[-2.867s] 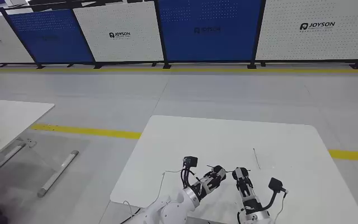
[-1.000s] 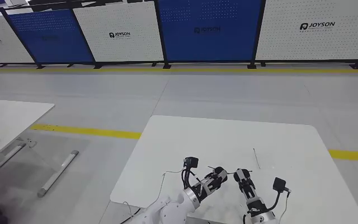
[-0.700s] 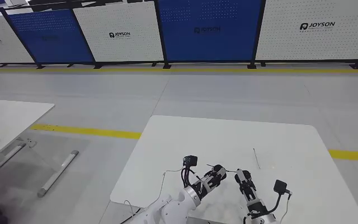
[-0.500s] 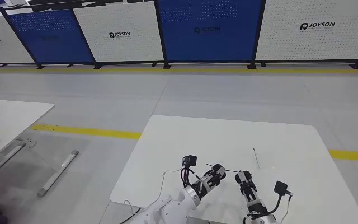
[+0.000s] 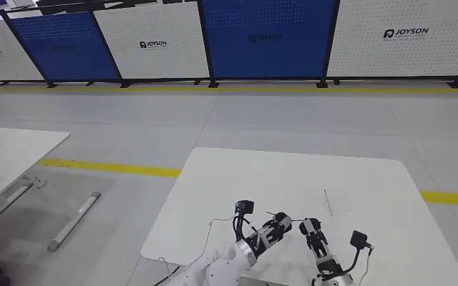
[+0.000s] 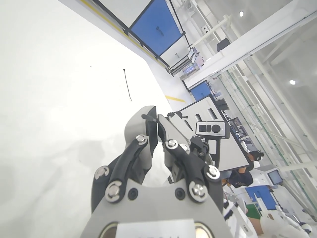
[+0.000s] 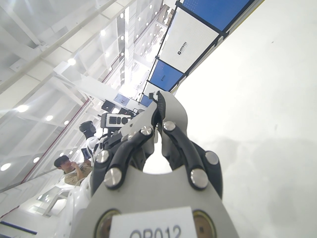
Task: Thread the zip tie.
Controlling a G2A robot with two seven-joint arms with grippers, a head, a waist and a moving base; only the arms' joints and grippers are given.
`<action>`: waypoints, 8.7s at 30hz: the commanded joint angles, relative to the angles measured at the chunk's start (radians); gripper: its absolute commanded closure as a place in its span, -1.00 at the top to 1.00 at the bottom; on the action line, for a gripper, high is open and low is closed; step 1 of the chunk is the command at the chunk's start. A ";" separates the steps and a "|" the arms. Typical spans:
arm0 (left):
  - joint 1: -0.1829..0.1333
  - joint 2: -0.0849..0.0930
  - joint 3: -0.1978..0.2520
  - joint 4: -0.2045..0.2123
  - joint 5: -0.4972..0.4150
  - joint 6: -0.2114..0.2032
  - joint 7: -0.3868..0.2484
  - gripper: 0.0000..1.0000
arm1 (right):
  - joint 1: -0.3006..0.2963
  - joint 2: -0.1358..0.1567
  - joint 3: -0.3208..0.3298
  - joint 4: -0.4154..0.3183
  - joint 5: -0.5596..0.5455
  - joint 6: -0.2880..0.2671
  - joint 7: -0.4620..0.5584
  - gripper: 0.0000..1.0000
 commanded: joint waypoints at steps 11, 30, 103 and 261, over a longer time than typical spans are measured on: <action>0.007 0.003 -0.006 -0.020 -0.004 -0.014 -0.018 -1.00 | 0.002 0.007 0.014 -0.006 0.037 -0.017 0.061 -1.00; 0.007 0.003 -0.013 -0.023 0.009 0.005 -0.005 -0.34 | 0.004 0.008 0.015 0.000 -0.014 0.033 -0.010 -1.00; 0.042 -0.015 -0.065 -0.064 -0.214 0.046 0.106 -1.00 | -0.034 0.018 0.000 -0.006 -0.185 -0.009 -0.121 1.00; 0.106 -0.014 -0.007 -0.152 -0.231 -0.051 0.022 -1.00 | 0.054 0.043 -0.090 0.040 -0.686 0.099 -0.104 -1.00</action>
